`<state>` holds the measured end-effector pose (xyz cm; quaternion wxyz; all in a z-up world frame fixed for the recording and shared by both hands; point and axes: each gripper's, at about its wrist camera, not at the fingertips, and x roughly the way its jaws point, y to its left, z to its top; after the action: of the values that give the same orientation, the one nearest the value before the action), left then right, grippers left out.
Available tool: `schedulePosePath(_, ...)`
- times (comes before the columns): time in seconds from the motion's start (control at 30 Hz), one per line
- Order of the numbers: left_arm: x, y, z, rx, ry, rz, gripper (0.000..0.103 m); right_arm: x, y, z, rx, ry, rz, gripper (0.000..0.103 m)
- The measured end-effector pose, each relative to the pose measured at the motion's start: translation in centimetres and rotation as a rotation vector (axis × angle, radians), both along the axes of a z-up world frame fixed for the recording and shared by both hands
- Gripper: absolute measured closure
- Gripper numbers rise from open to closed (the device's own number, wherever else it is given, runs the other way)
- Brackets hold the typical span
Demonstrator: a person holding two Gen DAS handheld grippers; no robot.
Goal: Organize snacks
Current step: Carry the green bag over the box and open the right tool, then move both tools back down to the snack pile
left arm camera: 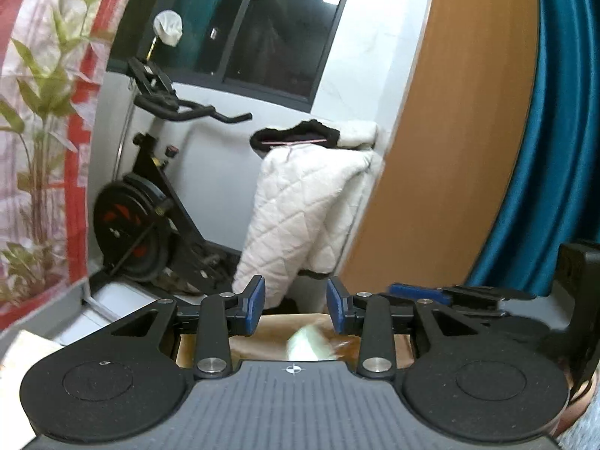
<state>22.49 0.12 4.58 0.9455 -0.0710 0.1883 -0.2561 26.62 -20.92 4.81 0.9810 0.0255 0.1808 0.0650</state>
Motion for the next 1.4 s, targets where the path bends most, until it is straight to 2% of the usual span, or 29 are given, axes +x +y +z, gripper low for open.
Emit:
schedulePosePath(0.2,-1.9,0.2,-0.5,0.045,0.002,0.007,0.061,-2.6,-0.3,-1.0,-0.010,0.020,0.038,0.075)
schedulePosePath(0.4,-5.7,1.0,-1.8,0.096,-0.018,-0.009,0.058,-9.7,-1.3,-2.6,0.041,0.007,0.076,0.074)
schedulePosePath(0.63,-10.3,2.3,-6.1,0.061,0.058,0.017,0.058,-18.1,-3.3,-7.4,0.109,0.015,0.058,0.072)
schedulePosePath(0.77,-11.2,2.1,-9.1,0.033,0.133,0.034,0.058,-20.8,-3.7,-11.6,0.143,0.070,0.043,0.070)
schedulePosePath(0.93,-11.6,1.3,-12.0,0.042,0.194,0.058,0.058,-21.5,-2.7,-17.7,0.140,0.192,0.025,0.069)
schedulePosePath(1.0,-11.6,0.9,-12.8,0.051,0.210,0.062,0.058,-21.4,-2.0,-20.2,0.138,0.241,0.015,0.062)
schedulePosePath(1.07,-11.8,0.6,-13.1,0.068,0.210,0.068,0.058,-20.9,-1.2,-22.0,0.156,0.285,0.013,0.045)
schedulePosePath(1.13,-11.9,0.5,-13.6,0.065,0.226,0.060,0.057,-20.7,0.2,-23.6,0.106,0.304,0.015,0.039)
schedulePosePath(1.27,-11.8,0.6,-14.4,0.073,0.251,0.062,0.057,-19.8,2.8,-25.7,-0.027,0.336,0.035,0.038)
schedulePosePath(1.4,-12.0,0.5,-15.0,0.075,0.270,0.069,0.057,-18.6,3.5,-27.0,-0.090,0.363,0.019,0.038)
